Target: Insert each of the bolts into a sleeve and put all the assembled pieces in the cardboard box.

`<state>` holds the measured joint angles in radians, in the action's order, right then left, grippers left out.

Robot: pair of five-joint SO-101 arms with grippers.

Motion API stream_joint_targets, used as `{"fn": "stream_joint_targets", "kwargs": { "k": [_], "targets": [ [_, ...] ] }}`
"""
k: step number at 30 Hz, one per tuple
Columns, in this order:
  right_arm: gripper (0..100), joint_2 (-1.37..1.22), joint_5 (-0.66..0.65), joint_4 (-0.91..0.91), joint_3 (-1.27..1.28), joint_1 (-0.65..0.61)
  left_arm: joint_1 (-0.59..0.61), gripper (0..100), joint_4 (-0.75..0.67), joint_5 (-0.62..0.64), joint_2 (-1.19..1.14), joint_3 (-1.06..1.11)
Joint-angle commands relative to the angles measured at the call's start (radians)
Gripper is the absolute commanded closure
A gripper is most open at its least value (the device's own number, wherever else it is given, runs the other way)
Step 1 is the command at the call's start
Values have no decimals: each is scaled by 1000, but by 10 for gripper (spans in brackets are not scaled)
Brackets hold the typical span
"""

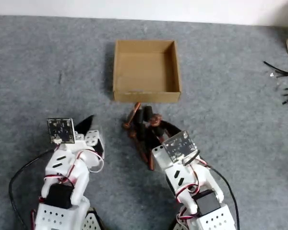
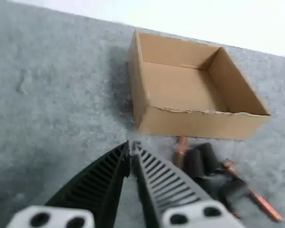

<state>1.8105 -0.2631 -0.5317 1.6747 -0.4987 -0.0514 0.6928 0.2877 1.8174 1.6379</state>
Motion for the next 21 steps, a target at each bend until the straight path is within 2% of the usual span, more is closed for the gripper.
{"fn": "stream_joint_targets", "kwargs": {
  "k": [1, 2, 3, 8, 12, 21],
  "targets": [
    [994, 7, 17, 50, 65, 19, 128, 993, 25, -267, 10, -28],
    [994, 5, 17, 59, 41, 19, 157, 994, 44, -356, 10, -33],
    [994, 2, 17, 62, 16, 19, 163, 994, 60, -387, 10, -33],
    [994, -193, 17, 62, -180, 19, 145, 994, 64, -348, 10, -31],
    [993, -556, 21, 64, -455, 33, 142, 993, 63, -350, 10, -15],
    [993, -1458, 23, 130, -1162, 162, 140, 993, 28, -351, 10, 5]
  ]
}}
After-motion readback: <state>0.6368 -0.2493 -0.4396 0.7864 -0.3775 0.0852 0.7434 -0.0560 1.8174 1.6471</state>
